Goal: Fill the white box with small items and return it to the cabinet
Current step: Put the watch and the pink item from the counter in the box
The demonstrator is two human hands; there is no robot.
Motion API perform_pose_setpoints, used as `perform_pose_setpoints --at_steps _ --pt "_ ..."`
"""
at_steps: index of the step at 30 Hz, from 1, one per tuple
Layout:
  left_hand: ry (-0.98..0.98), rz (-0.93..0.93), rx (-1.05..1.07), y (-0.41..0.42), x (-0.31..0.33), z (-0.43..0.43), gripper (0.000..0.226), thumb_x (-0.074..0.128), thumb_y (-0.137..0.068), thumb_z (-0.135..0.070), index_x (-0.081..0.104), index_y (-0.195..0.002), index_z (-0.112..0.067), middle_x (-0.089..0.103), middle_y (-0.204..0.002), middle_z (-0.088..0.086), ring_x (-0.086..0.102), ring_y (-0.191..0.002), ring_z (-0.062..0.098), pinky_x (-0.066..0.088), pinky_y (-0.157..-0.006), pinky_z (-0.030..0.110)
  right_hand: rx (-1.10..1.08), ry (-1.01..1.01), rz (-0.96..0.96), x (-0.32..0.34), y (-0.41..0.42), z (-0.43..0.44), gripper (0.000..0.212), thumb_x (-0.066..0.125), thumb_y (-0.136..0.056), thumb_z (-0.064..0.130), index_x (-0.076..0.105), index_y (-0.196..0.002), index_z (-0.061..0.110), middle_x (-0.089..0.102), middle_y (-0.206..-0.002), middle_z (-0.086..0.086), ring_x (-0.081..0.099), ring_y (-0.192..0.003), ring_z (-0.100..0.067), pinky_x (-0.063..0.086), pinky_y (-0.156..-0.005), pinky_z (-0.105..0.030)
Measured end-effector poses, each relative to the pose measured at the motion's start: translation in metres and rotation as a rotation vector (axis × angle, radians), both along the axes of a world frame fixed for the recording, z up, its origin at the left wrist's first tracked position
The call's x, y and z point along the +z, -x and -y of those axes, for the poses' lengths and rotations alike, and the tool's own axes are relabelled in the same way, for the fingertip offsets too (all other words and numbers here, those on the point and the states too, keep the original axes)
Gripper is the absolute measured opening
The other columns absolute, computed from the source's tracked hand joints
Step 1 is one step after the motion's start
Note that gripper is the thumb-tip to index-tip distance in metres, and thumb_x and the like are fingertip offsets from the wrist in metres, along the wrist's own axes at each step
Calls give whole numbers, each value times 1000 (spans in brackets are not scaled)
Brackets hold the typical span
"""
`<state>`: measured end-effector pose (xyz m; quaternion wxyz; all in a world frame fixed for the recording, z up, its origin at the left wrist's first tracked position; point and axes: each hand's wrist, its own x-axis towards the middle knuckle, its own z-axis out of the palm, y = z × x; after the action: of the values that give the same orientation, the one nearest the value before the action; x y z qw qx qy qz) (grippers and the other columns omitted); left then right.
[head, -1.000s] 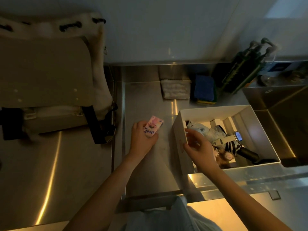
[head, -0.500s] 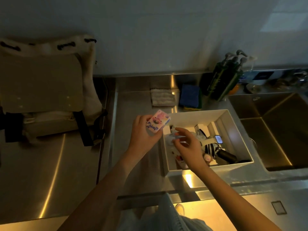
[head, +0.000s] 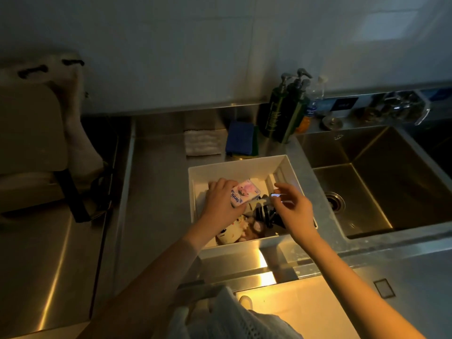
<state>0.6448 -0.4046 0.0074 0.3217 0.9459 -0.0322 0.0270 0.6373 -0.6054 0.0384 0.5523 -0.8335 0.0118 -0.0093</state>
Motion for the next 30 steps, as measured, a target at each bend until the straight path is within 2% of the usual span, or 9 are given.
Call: perform_pose_setpoints --at_steps 3,9,15,18,23,26,30 --pt "-135 -14 -21 -3 -14 8 57 70 -75 -48 51 -124 -27 50 -122 -4 37 -111 17 28 -82 30 20 24 4 -3 -2 9 30 63 -89 11 62 -119 11 66 -108 -2 63 -95 -13 54 -84 -26" --pt "-241 15 -15 -2 -30 12 57 65 -73 -58 54 -122 -29 57 -116 -4 35 -106 18 21 -76 30 66 69 25 -9 -6 18 31 64 -89 12 61 -119 13 64 -105 0 62 -91 -9 51 -73 -16" --pt "-112 -1 28 1 -19 7 69 71 -74 -52 46 -134 -29 48 -128 -4 32 -117 17 34 -92 36 88 65 35 -15 -11 22 31 64 -88 12 61 -119 17 64 -103 3 61 -88 -3 49 -69 -8" --pt "-16 32 63 4 -2 -2 65 75 -75 -42 47 -133 -29 48 -128 -6 33 -118 12 32 -94 28 109 112 89 -15 -15 27 32 64 -86 12 61 -117 19 63 -102 6 59 -88 2 48 -68 -8" --pt "175 48 154 23 24 -24 53 76 -78 -27 52 -125 -25 45 -120 -14 41 -116 9 40 -95 27 203 293 204 -14 -23 49 32 62 -88 16 59 -119 21 60 -107 6 55 -97 -5 40 -82 -16" --pt "172 57 256 35 25 -35 51 76 -77 -27 51 -122 -30 43 -117 -18 42 -112 3 40 -89 23 250 423 259 -12 -26 62 34 63 -87 16 58 -121 19 58 -119 0 50 -113 -15 34 -90 -16" --pt "145 143 324 49 17 -48 57 81 -72 -23 55 -123 -17 49 -124 -4 41 -114 8 38 -89 25 277 474 129 -11 -28 67 45 64 -87 22 53 -131 20 44 -142 -5 41 -129 -24 34 -102 -33"
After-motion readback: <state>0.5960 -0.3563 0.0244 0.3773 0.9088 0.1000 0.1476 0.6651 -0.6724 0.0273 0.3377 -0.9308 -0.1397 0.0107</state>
